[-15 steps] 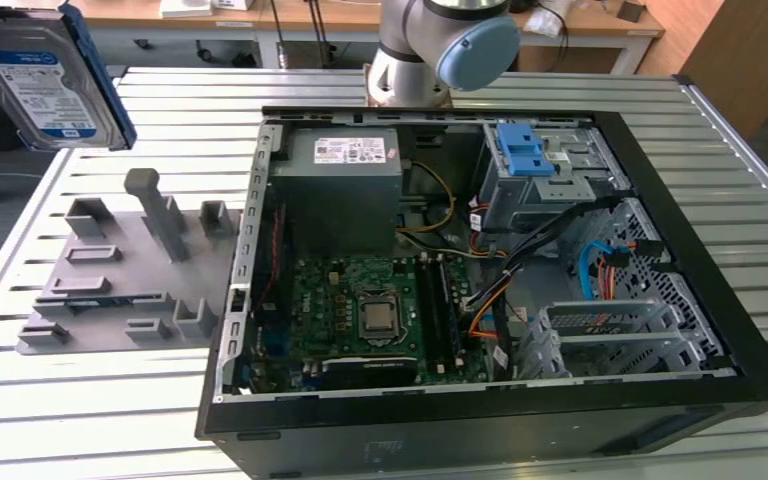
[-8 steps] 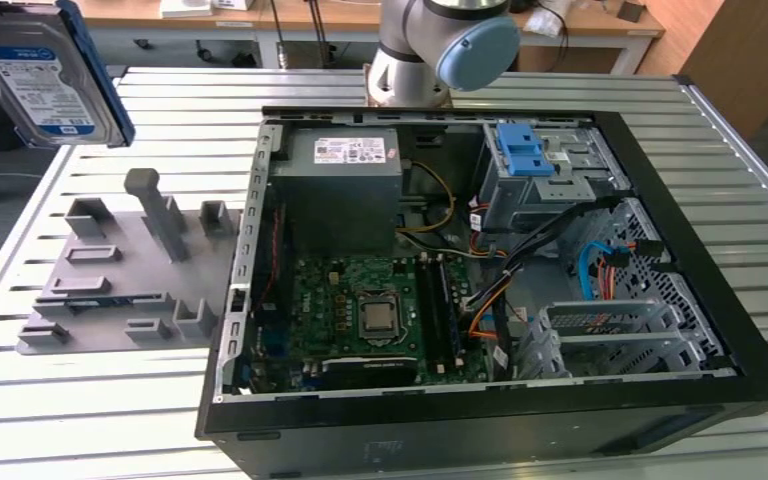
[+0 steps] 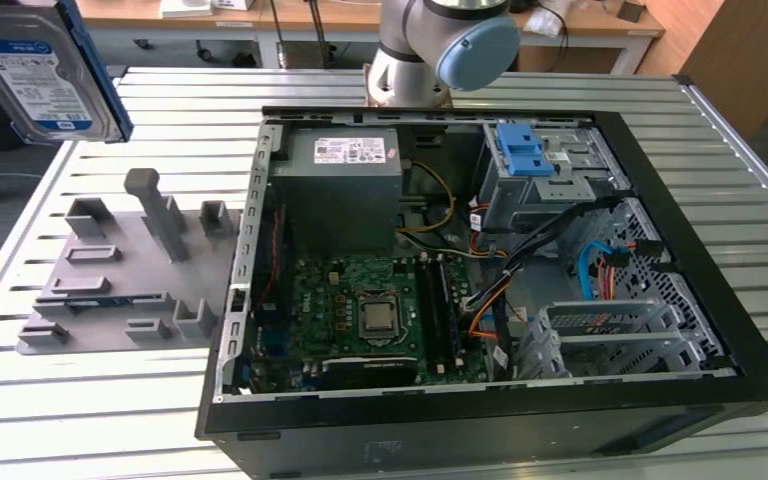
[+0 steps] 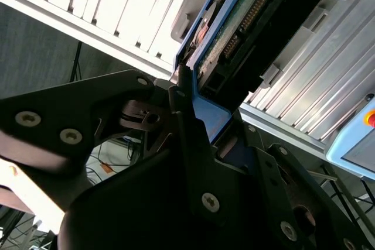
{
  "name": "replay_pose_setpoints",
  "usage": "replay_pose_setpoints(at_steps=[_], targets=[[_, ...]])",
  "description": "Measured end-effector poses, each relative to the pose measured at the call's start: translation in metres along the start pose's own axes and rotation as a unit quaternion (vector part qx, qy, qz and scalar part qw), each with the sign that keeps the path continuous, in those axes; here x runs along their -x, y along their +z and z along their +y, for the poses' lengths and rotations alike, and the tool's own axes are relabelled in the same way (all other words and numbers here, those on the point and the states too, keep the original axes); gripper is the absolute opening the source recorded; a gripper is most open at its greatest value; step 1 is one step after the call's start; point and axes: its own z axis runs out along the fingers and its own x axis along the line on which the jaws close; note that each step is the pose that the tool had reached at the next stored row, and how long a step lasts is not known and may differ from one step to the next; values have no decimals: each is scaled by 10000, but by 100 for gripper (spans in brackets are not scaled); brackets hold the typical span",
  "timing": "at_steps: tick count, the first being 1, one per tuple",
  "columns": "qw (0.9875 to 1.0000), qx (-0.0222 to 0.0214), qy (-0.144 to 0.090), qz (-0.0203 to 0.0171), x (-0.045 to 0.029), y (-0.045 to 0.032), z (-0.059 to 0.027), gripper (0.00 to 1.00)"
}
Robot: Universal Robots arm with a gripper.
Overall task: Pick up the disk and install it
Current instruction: 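Pick up the disk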
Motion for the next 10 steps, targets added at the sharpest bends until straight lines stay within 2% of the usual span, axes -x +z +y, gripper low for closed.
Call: replay_pose_setpoints(at_steps=[10], targets=[[10000, -2, 0, -1, 3, -215, 1, 36]])
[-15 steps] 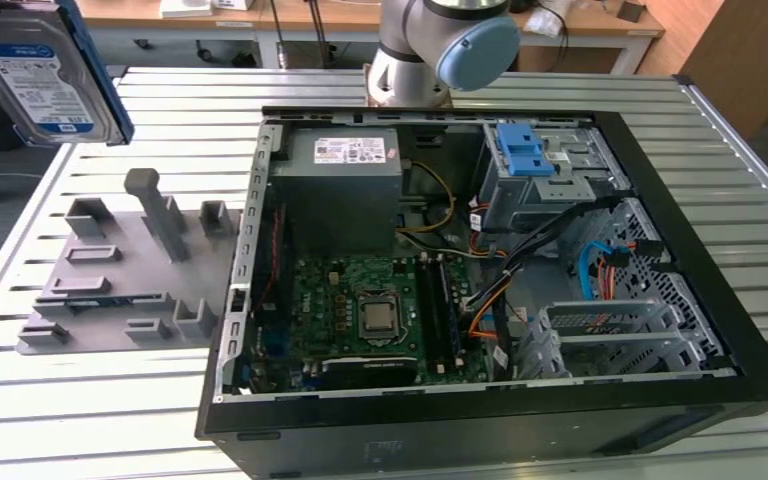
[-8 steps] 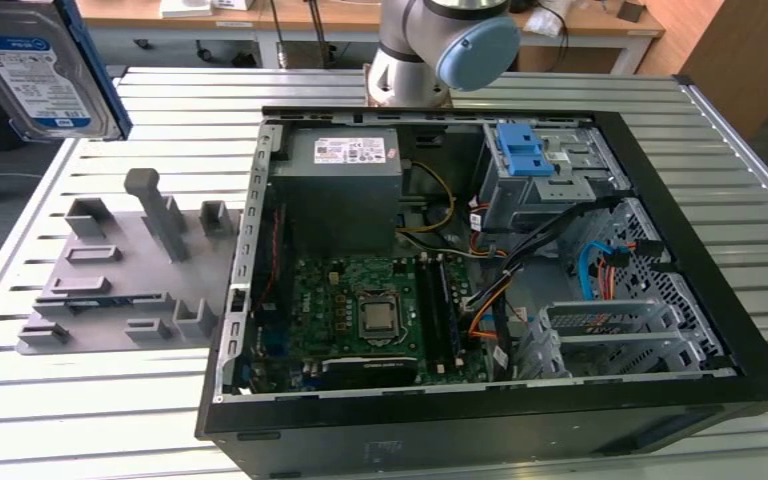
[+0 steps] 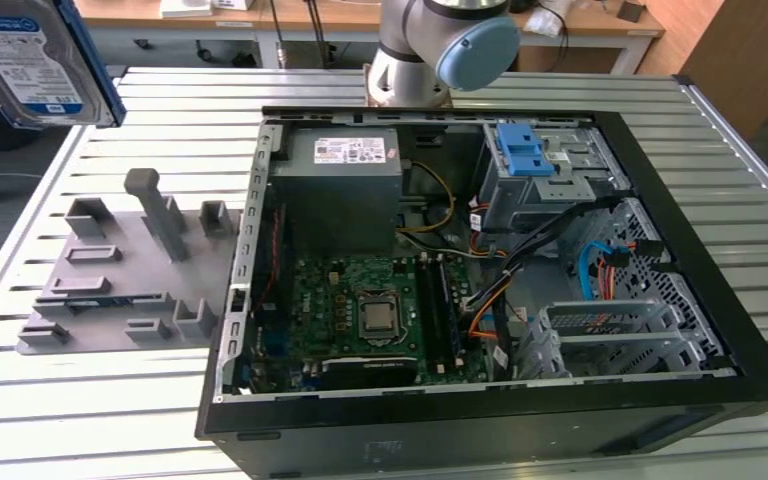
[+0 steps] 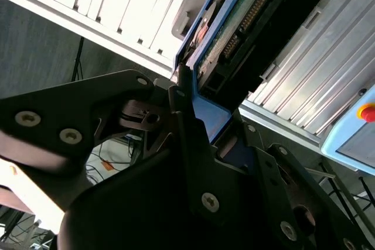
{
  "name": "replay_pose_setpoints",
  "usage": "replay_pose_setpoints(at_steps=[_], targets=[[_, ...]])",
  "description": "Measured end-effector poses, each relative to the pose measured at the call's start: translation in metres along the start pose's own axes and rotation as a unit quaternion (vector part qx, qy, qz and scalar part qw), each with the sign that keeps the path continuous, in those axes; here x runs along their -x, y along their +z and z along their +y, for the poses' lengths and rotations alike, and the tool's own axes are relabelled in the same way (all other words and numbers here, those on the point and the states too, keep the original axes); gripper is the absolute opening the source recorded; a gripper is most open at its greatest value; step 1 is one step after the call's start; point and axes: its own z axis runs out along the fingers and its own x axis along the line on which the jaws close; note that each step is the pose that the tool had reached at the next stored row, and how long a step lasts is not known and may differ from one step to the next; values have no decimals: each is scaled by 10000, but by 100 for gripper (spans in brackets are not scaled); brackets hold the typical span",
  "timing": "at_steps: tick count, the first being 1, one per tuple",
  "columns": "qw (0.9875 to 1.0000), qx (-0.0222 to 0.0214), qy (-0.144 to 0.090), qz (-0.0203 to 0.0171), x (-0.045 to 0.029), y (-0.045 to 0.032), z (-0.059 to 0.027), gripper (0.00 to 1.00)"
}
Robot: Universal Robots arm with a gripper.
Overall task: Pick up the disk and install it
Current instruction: 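Pick up the disk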
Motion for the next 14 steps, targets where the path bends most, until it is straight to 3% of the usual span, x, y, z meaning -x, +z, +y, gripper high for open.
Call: replay_pose_setpoints(at_steps=[11, 14], targets=[[10000, 0, 0, 0, 1, -209, 0, 36], [10000, 0, 0, 0, 1, -217, 0, 36]])
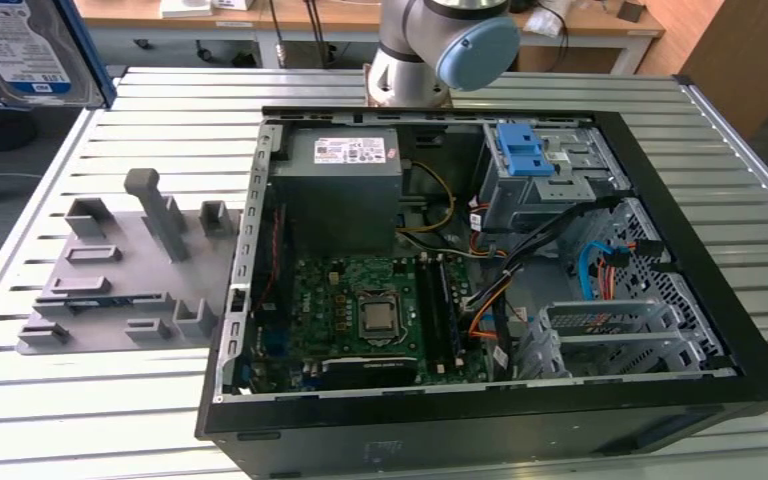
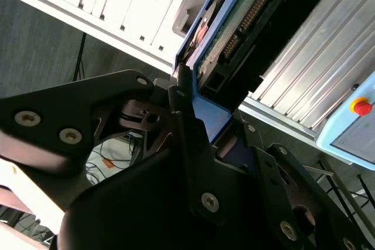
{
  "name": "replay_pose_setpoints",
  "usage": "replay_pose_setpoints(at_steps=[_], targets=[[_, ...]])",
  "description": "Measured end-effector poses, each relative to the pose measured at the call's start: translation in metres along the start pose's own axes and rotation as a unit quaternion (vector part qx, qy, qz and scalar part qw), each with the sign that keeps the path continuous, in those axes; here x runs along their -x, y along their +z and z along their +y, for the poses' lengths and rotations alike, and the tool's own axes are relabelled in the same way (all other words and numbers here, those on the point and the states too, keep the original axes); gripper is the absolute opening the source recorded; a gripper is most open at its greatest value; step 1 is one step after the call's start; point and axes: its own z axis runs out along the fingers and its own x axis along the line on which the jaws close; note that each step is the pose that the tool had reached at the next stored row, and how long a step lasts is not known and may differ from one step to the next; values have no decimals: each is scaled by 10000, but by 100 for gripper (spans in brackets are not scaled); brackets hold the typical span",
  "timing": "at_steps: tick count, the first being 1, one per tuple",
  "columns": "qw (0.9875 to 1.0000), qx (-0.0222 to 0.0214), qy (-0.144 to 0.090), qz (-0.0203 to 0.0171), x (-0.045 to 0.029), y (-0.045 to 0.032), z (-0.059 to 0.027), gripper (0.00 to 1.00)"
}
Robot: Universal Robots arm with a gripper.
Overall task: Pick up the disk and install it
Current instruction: 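Pick up the disk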
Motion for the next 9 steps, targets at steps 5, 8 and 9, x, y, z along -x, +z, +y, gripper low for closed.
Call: replay_pose_setpoints(at_steps=[5, 8, 9], targets=[[10000, 1, 0, -2, -8, -4, 1, 36], [10000, 1, 0, -22, -48, -3, -1, 36], [10000, 2, 0, -28, -65, -3, -1, 36]])
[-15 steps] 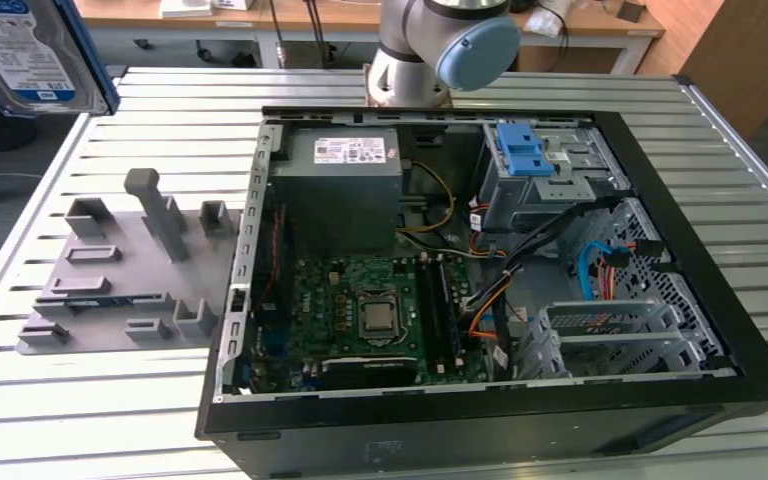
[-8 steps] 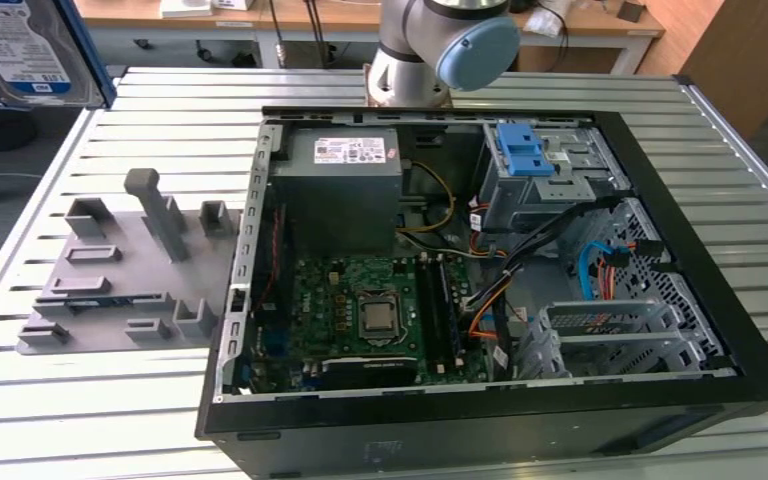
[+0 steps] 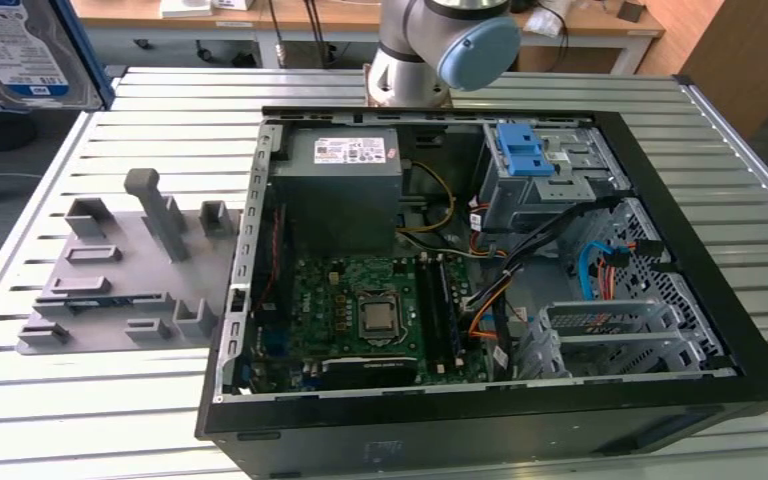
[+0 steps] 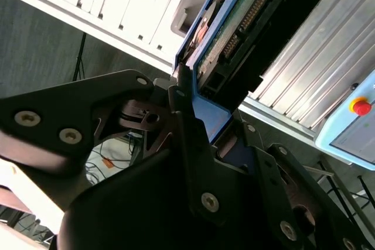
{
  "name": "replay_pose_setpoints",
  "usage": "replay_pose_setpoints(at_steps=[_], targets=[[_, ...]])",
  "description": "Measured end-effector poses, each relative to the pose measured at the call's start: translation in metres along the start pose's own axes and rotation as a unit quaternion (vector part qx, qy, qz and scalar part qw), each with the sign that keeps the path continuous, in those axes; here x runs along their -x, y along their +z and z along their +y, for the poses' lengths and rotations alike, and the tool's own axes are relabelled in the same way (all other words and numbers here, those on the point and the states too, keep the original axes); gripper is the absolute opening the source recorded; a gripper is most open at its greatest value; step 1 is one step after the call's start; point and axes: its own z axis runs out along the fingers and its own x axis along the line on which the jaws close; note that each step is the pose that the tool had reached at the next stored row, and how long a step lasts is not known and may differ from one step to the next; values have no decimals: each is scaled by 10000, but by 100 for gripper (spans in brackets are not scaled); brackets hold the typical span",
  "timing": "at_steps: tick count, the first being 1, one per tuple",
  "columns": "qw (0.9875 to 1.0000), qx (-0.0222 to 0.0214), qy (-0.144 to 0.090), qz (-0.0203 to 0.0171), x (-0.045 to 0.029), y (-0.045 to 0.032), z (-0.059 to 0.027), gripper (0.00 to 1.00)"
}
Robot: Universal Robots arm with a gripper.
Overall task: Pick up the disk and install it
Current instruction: 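Pick up the disk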
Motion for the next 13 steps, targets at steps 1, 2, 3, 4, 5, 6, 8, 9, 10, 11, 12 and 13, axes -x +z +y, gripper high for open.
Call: replay_pose_setpoints(at_steps=[1, 2, 3, 4, 5, 6, 8, 9, 10, 11, 12, 13], targets=[[10000, 1, 0, -4, -17, -1, -1, 36], [10000, 1, 0, -6, -32, -1, -1, 36], [10000, 1, 0, -9, -46, -1, -2, 36], [10000, 1, 0, -12, -63, -1, -2, 36], [10000, 0, 0, -15, -84, -1, -2, 36], [10000, 0, 0, -18, -107, -1, -3, 36], [10000, 0, 0, -23, -158, -1, -5, 36], [10000, 0, 0, -25, -184, -1, -6, 36], [10000, 1, 0, -26, -209, -2, -6, 36], [10000, 1, 0, -28, -234, -3, -7, 36], [10000, 1, 0, -28, -261, -3, -8, 36], [10000, 1, 0, -29, -286, -3, -8, 36]])
